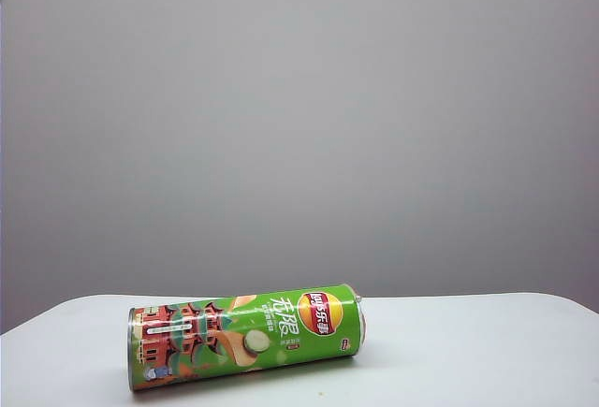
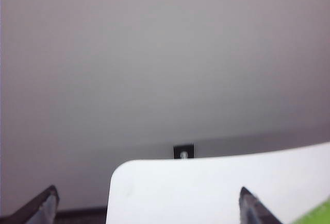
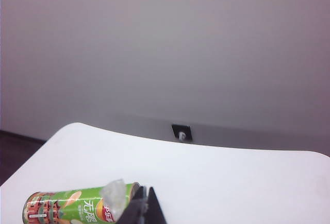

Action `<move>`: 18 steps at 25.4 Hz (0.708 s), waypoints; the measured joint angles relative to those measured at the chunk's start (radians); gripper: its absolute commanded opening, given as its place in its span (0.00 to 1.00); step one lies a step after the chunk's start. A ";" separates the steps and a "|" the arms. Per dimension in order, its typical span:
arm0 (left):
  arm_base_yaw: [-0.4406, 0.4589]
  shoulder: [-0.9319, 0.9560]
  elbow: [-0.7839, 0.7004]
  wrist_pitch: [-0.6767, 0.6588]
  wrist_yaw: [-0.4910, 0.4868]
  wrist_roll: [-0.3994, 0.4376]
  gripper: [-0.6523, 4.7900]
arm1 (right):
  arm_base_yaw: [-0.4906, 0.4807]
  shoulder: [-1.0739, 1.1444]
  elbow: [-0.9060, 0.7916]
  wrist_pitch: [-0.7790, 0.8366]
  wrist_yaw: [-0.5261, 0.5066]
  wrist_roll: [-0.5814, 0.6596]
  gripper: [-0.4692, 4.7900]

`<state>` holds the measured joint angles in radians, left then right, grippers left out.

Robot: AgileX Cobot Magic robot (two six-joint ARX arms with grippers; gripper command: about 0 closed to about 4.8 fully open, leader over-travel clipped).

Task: Pick up the green tub of chips from the desk, push the transparent container that's holding the chips and has slipped out back in, and finally put the chips back on the desk.

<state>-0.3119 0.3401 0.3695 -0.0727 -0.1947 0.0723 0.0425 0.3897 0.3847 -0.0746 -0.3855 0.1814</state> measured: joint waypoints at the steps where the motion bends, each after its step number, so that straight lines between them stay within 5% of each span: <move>1: 0.000 -0.024 -0.025 0.028 0.000 -0.001 1.00 | 0.000 -0.015 -0.021 0.013 0.005 0.003 0.07; 11: 0.000 -0.312 -0.288 0.101 0.062 -0.044 1.00 | 0.000 -0.240 -0.242 0.138 0.043 0.056 0.07; 15: 0.000 -0.329 -0.323 0.084 0.063 -0.043 0.75 | 0.000 -0.263 -0.304 0.136 0.116 0.056 0.07; 18: 0.000 -0.329 -0.340 0.063 0.063 -0.035 0.71 | 0.000 -0.264 -0.332 0.139 0.123 0.057 0.08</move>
<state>-0.3119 0.0113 0.0296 -0.0101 -0.1322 0.0368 0.0422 0.1257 0.0528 0.0643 -0.2626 0.2382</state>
